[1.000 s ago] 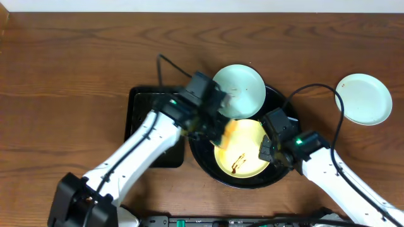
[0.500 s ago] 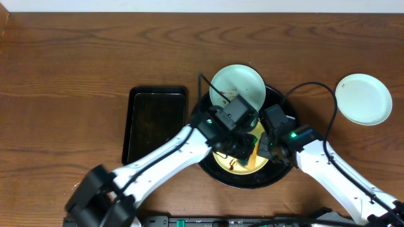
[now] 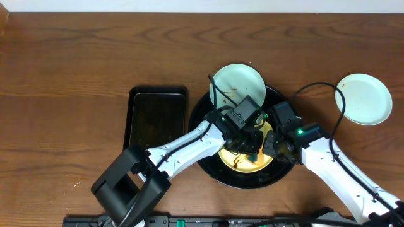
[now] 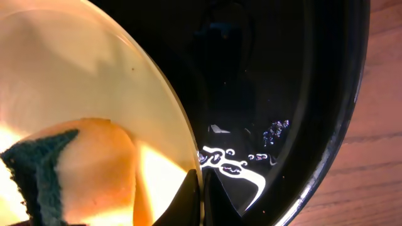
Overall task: Clean dirty plates on tray and stack at the side
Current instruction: 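Wipe the sponge across the tilted yellow plate with the left gripper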
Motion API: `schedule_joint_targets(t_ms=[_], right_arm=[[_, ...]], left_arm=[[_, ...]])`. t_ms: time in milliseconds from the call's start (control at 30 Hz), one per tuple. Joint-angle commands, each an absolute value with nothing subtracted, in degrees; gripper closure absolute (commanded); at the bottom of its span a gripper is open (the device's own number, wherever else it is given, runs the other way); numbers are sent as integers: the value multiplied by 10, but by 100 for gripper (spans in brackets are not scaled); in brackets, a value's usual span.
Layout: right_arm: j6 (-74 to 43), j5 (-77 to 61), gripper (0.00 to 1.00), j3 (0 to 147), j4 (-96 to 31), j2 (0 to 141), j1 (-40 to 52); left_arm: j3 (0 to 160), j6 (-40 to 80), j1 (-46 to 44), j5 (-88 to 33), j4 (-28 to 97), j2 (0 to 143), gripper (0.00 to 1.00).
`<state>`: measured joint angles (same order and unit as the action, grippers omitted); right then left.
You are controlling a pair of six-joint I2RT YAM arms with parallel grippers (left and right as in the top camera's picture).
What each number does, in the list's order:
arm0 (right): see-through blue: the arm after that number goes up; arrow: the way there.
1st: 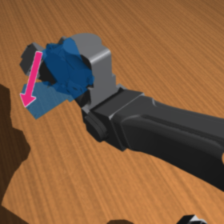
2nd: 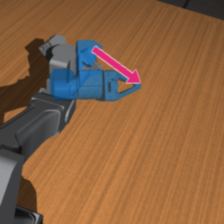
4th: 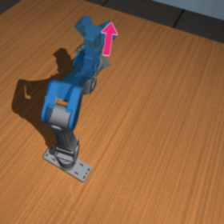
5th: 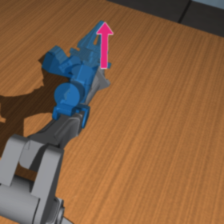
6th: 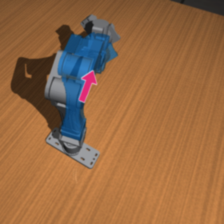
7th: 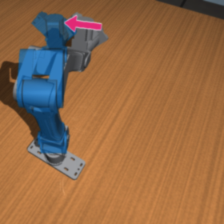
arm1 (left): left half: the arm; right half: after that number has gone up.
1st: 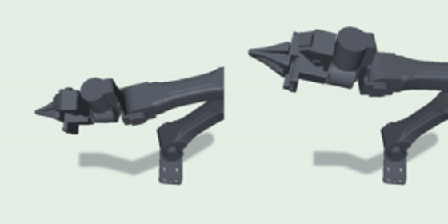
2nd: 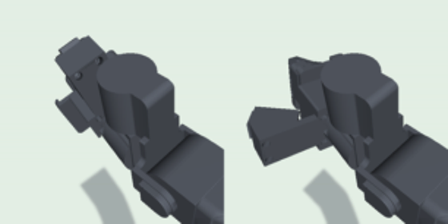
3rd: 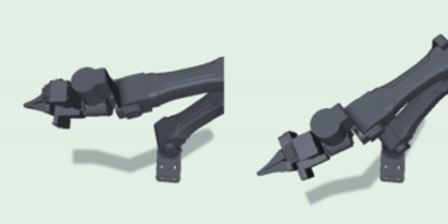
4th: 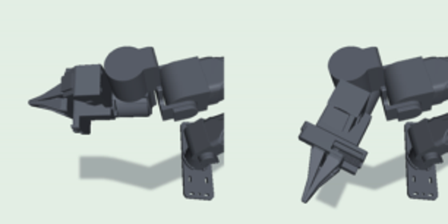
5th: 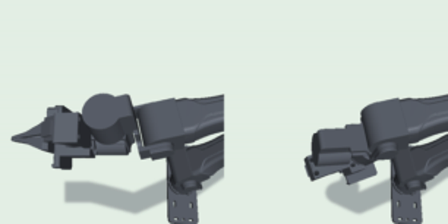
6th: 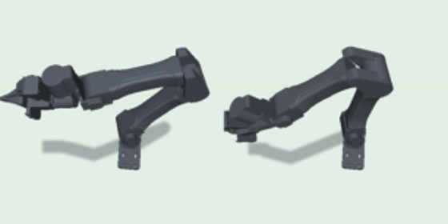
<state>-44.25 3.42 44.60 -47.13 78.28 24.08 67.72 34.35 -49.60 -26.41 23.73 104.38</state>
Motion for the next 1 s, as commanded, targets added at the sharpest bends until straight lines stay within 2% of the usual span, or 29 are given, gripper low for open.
schedule_joint_targets(t_ms=[0,500,767,967], right_arm=[[-436,27,98,445,-472,785,236],[-436,27,98,445,-477,785,236],[-436,27,98,445,-487,785,236],[-436,27,98,445,-487,785,236]], left_arm=[[677,355,-496,-238,239,1047,93],[677,349,-496,-78,353,1057,93],[677,397,-495,41,409,1057,93],[677,400,-495,44,411,1053,93]])
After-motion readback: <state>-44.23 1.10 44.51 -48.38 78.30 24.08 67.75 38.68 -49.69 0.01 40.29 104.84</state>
